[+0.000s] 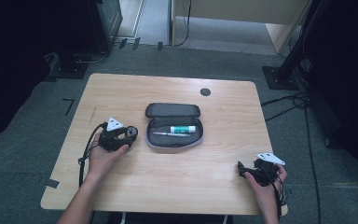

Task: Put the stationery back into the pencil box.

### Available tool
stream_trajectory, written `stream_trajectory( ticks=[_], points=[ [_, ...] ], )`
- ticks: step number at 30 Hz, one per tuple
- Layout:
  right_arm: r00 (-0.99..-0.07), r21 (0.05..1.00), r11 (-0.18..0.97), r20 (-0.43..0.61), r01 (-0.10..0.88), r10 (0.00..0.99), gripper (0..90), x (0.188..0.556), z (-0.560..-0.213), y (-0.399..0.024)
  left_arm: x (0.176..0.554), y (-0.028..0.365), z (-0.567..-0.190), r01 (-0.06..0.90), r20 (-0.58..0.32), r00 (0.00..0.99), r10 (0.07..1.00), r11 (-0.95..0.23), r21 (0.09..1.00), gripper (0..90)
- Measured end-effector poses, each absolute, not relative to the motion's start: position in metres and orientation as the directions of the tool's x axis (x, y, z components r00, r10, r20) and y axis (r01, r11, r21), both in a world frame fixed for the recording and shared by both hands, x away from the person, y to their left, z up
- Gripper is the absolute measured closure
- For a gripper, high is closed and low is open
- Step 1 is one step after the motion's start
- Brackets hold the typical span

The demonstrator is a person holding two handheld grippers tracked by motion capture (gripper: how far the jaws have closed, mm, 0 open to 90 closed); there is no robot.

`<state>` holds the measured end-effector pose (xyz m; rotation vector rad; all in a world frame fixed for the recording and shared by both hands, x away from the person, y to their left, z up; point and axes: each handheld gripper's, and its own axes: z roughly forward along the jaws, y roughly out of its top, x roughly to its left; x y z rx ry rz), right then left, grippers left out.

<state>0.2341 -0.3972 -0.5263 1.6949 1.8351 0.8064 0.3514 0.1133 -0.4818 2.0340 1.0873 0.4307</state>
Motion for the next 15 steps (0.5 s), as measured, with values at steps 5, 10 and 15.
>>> stream_trajectory(
  ticks=[5,10,15],
  points=[
    [-0.09,0.721,0.045,0.025,0.692,0.996,4.1,0.234,-0.526,-0.397,0.348,0.109,-0.468,0.51,-0.066,0.613,0.787,-0.331,0.794,42.4],
    [-0.092,0.721,0.048,0.023,0.691,0.995,4.1,0.234,-0.526,-0.397,0.346,0.103,-0.46,0.468,-0.073,0.646,0.76,-0.318,0.824,42.4],
    [-0.092,0.721,0.047,0.024,0.692,0.996,4.1,0.234,-0.526,-0.397,0.344,0.098,-0.456,0.44,-0.06,0.665,0.745,-0.325,0.837,42.4]
  ],
)
